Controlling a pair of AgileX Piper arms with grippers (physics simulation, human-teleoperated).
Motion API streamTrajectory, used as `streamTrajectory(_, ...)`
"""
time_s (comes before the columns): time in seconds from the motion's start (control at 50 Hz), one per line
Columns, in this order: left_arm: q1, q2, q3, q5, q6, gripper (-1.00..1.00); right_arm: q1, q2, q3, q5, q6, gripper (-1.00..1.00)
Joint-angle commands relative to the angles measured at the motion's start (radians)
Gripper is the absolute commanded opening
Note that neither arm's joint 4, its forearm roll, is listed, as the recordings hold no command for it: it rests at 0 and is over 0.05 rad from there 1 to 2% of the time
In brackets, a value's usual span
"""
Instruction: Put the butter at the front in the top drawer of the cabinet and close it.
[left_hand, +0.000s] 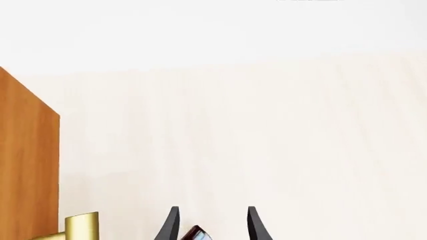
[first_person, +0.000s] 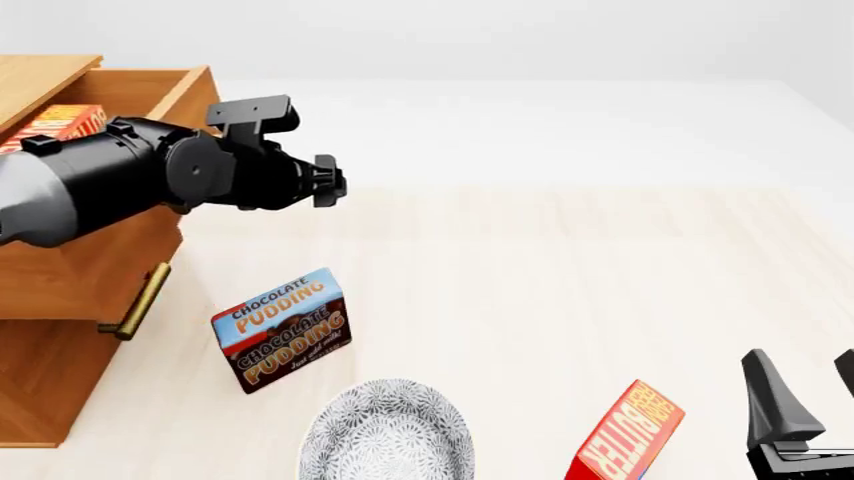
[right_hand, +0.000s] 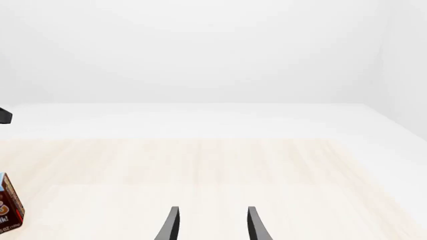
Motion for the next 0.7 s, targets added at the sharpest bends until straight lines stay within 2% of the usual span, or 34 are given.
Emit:
streamTrajectory(0.02, 0.041, -0.029, 0.025, 0.011, 0.012, 1.00, 0.000, -0.008, 0.001, 0.006, 0.000, 1.00)
streamTrajectory(0.4, 0.126, -0.086, 0.066, 0.022, 0.029, 1.00, 0.000, -0.008, 0.001, 0.006, 0.000, 1.00)
streamTrajectory(0.7, 0.187, -0.081, 0.125, -0.021, 0.019, 1.00, 0.000, -0.007, 0.001, 0.006, 0.000, 1.00)
